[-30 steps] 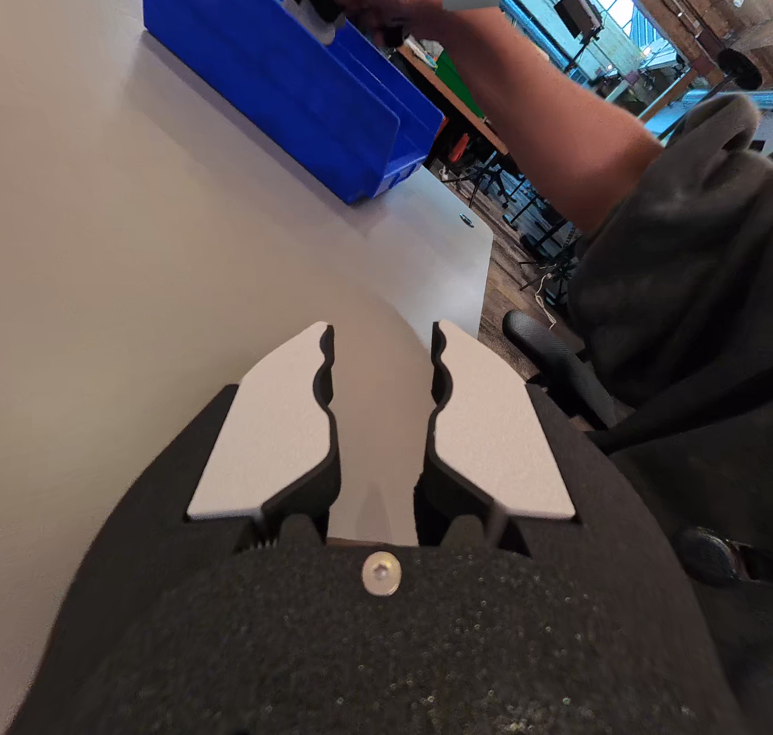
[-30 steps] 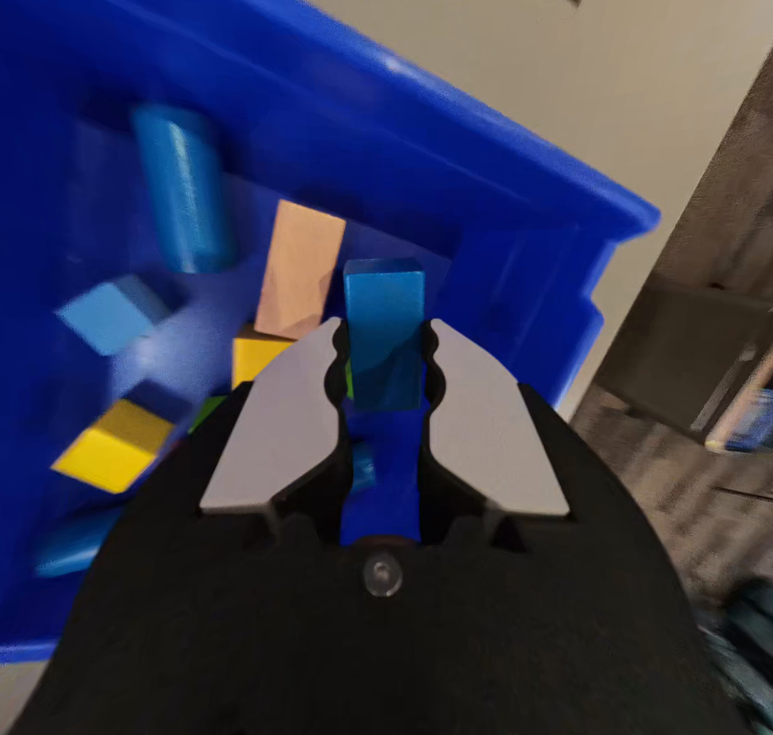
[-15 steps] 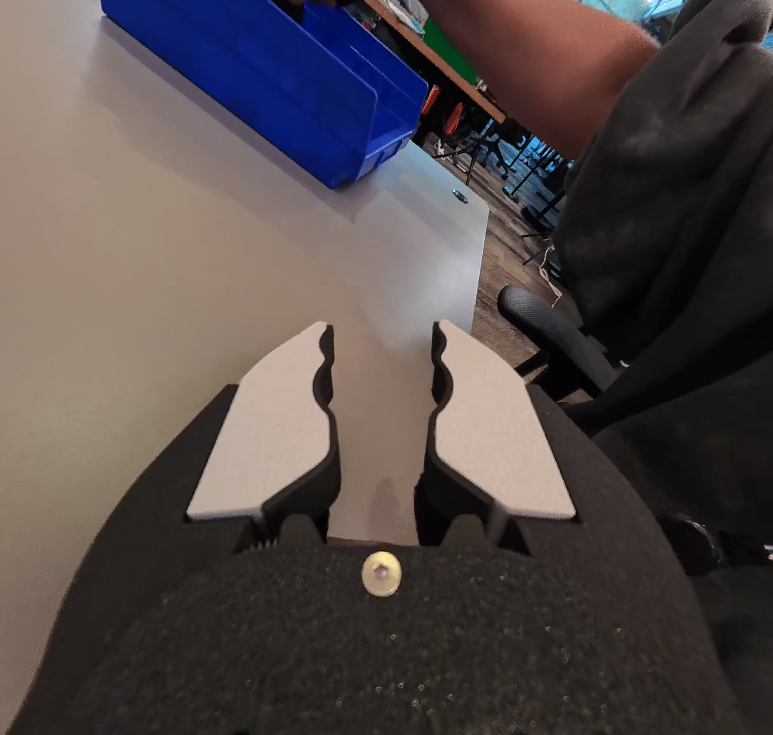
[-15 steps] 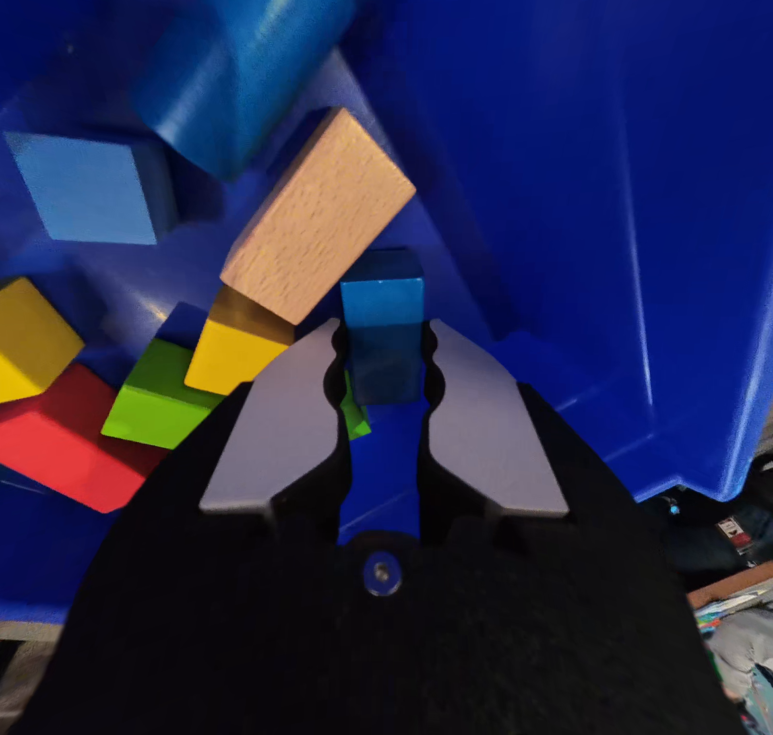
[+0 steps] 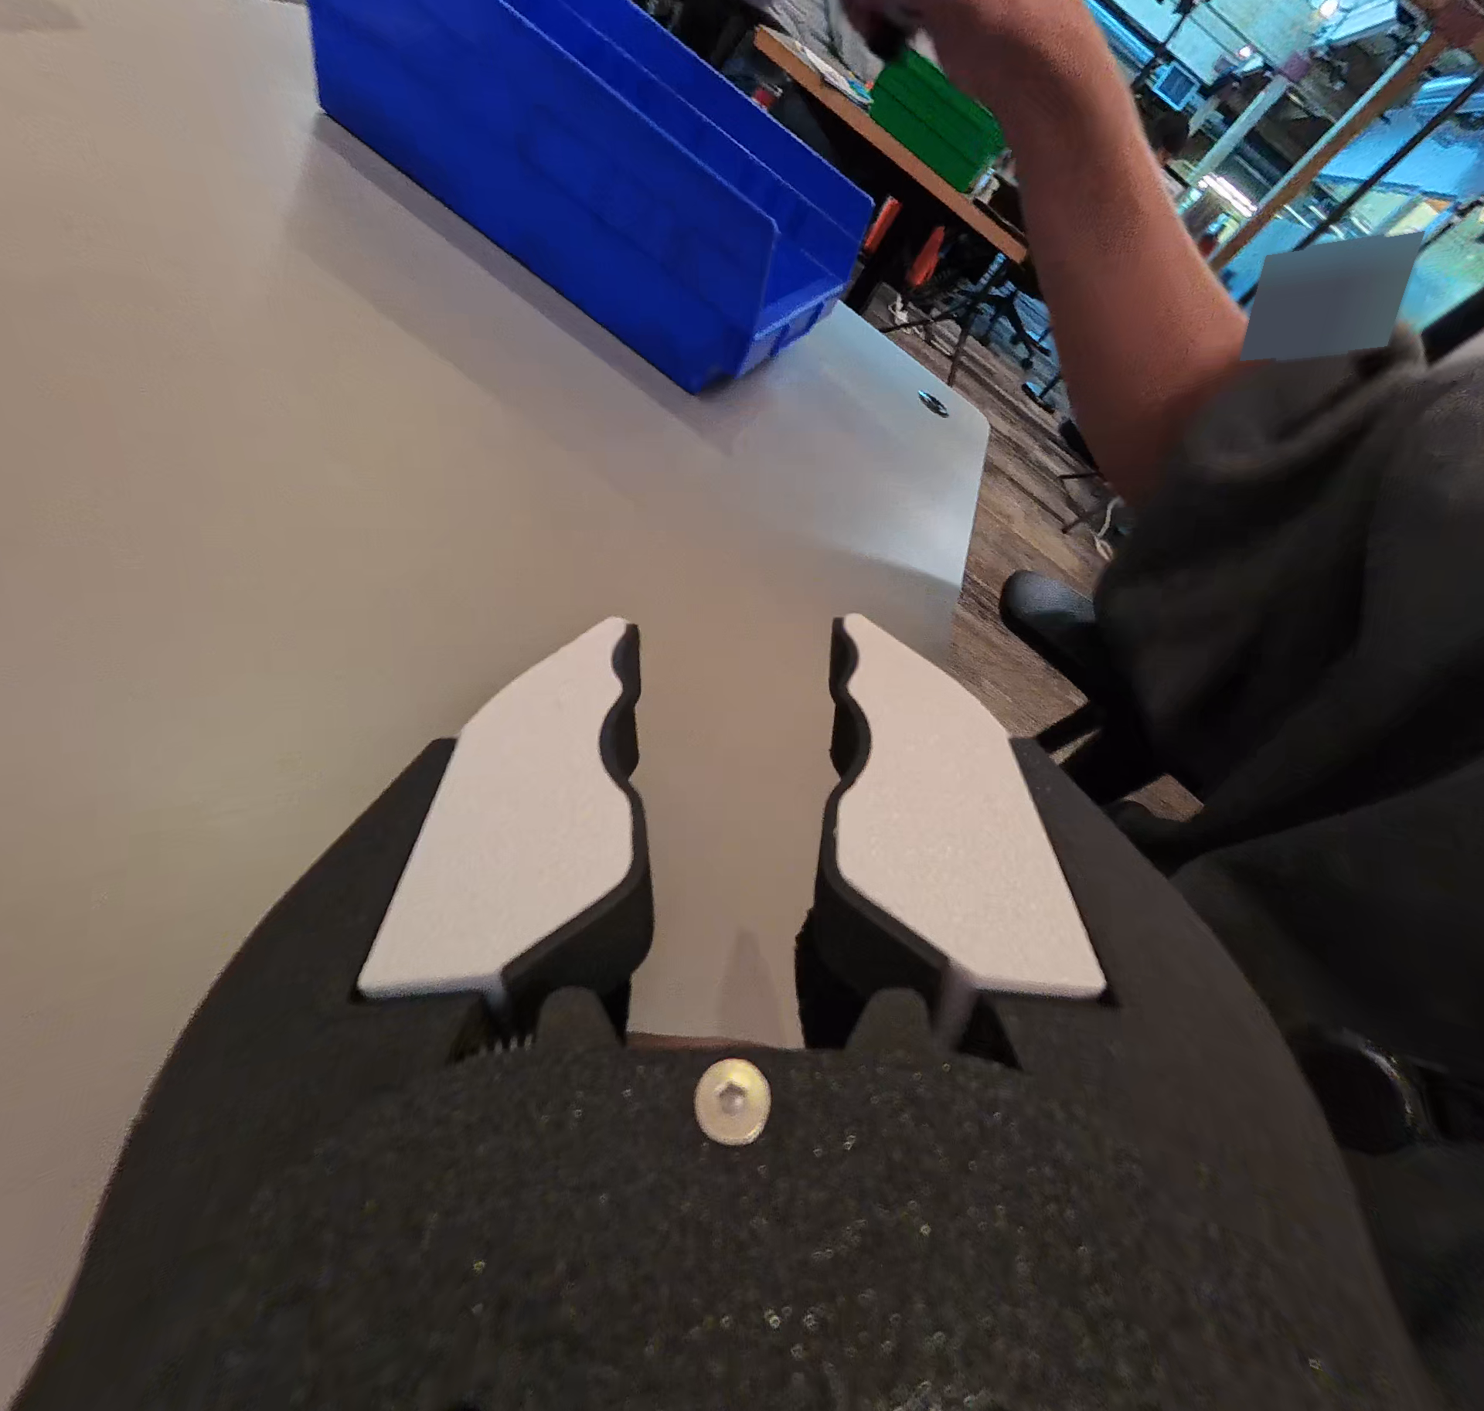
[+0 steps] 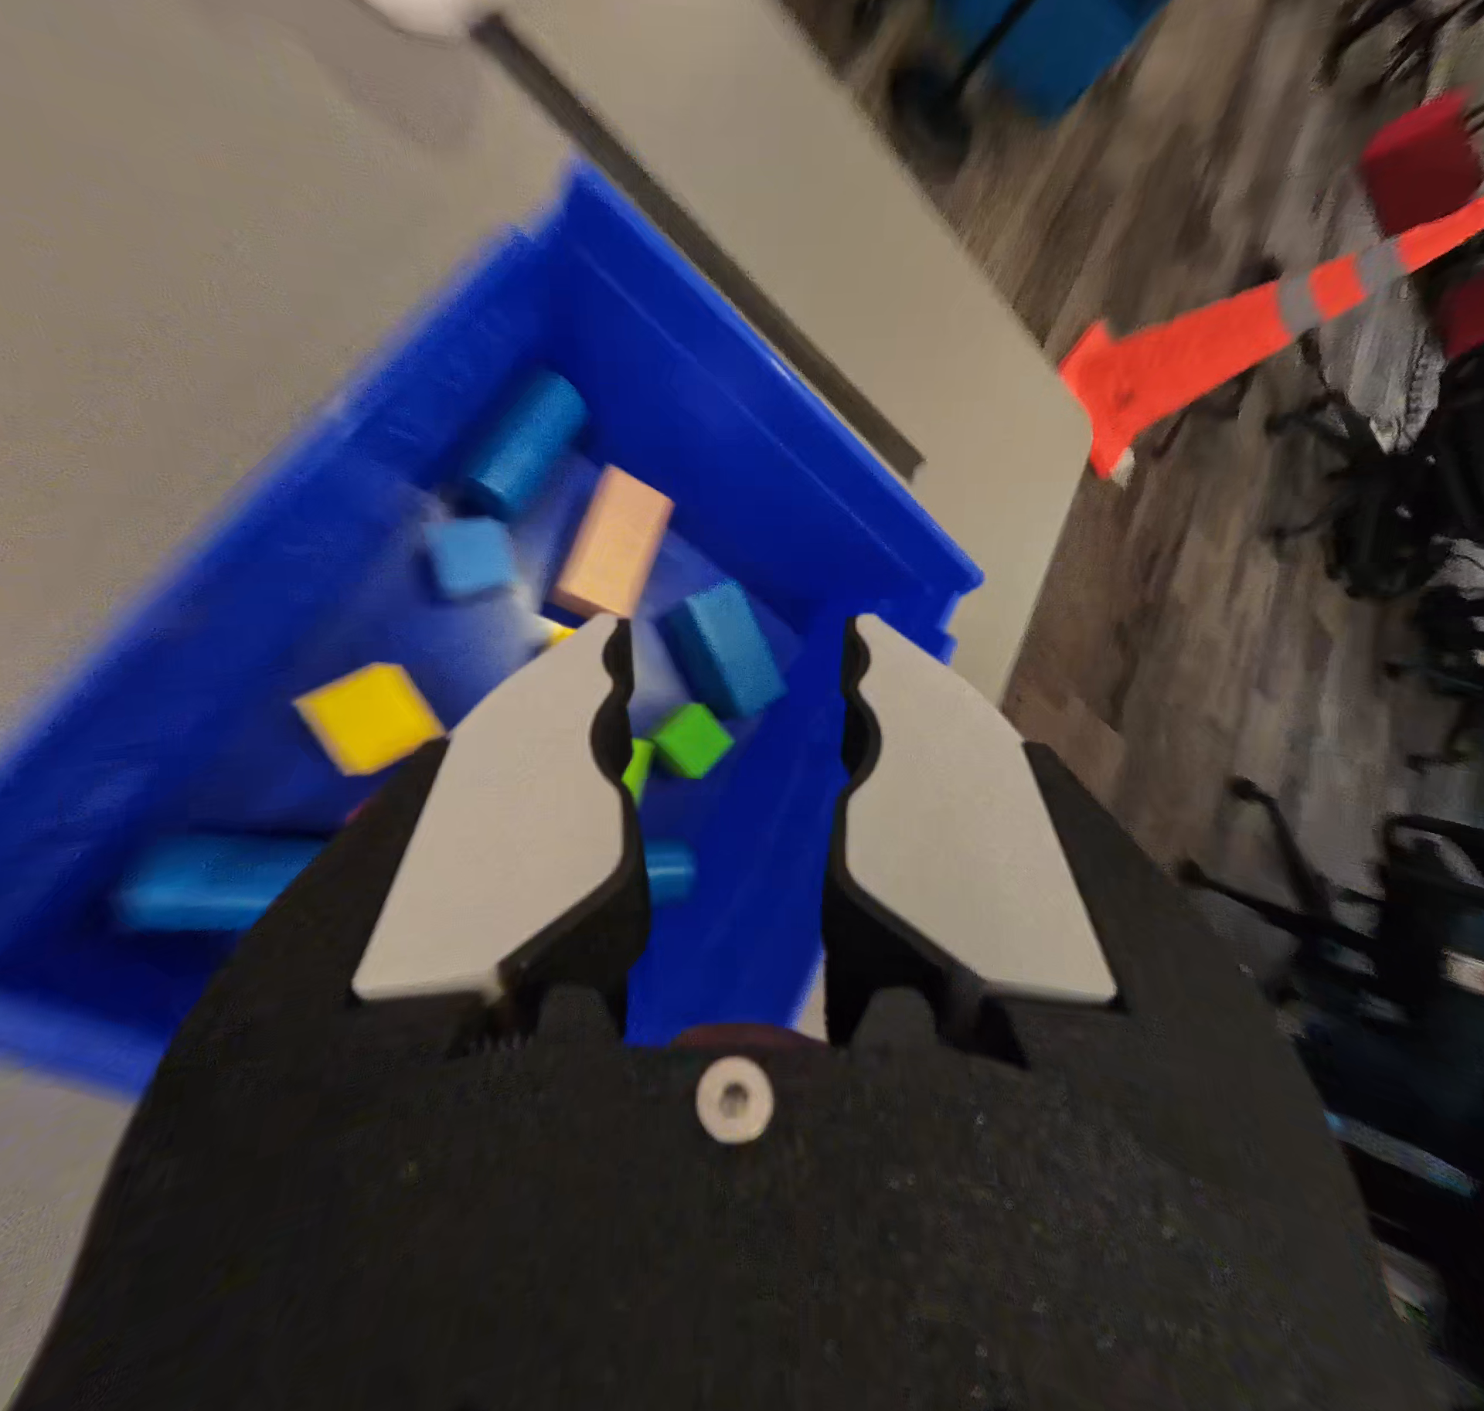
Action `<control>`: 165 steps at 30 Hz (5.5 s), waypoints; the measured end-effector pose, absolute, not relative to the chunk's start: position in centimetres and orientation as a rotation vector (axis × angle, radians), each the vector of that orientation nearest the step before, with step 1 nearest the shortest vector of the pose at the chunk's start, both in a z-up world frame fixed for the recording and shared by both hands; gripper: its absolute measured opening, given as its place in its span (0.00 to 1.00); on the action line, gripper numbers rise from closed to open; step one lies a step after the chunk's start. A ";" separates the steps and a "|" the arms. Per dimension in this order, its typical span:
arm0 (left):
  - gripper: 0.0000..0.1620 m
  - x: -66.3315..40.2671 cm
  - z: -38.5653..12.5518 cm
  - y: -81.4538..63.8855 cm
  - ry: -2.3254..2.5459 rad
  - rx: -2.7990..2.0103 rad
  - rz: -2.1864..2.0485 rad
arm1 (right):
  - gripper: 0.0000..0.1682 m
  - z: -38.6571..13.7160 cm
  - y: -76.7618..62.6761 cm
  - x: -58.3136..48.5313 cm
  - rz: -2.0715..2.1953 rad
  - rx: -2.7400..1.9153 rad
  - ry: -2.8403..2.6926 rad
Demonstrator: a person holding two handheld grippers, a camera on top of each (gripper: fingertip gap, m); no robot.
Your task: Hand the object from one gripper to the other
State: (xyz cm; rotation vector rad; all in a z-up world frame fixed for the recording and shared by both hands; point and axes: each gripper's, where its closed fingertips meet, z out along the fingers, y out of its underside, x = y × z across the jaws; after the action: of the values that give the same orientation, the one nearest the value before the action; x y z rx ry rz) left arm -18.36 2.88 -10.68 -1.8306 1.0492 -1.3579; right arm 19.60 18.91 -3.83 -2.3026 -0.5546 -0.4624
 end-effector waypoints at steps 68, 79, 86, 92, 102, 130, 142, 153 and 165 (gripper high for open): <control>0.21 -28.1 -5.4 27.8 0.475 -2.325 -1.355 | 0.33 -12.8 0.9 4.0 0.090 -1.930 -0.325; 0.21 -15.1 -2.1 8.8 0.431 -2.007 -2.344 | 0.33 -3.7 6.3 -11.0 0.514 -1.528 -0.823; 0.21 -13.1 -2.3 5.4 0.491 -1.996 -2.530 | 0.34 -3.8 7.2 -15.9 0.581 -1.465 -0.994; 0.25 -13.8 -2.9 3.8 0.572 -1.949 -2.482 | 0.21 -3.3 6.2 -16.0 0.624 -1.411 -0.970; 0.32 -19.3 -11.4 -1.8 0.475 -2.055 -2.284 | 0.21 1.7 10.9 1.5 0.220 -1.647 -0.703; 0.27 -20.5 -10.8 -2.9 0.877 -2.023 -1.829 | 0.21 -19.5 25.4 24.0 0.018 -2.963 -0.009; 0.28 -21.8 -11.3 -0.6 0.937 -2.051 -1.472 | 0.27 -3.0 14.0 13.0 0.166 -2.078 -0.156; 0.40 -32.9 -5.2 22.2 0.587 -2.301 -0.405 | 0.22 -11.7 -1.4 -1.9 0.443 -1.931 -0.261; 0.30 -34.4 -14.1 42.0 0.090 -2.841 -0.173 | 0.23 -13.6 -1.6 -2.4 0.408 -1.993 -0.323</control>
State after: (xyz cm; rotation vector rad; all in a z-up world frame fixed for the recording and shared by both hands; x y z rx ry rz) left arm -34.37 41.98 -14.10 -2.8413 0.0904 -0.1726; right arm -2.44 -1.57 -13.62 -1.9934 -0.3229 0.4077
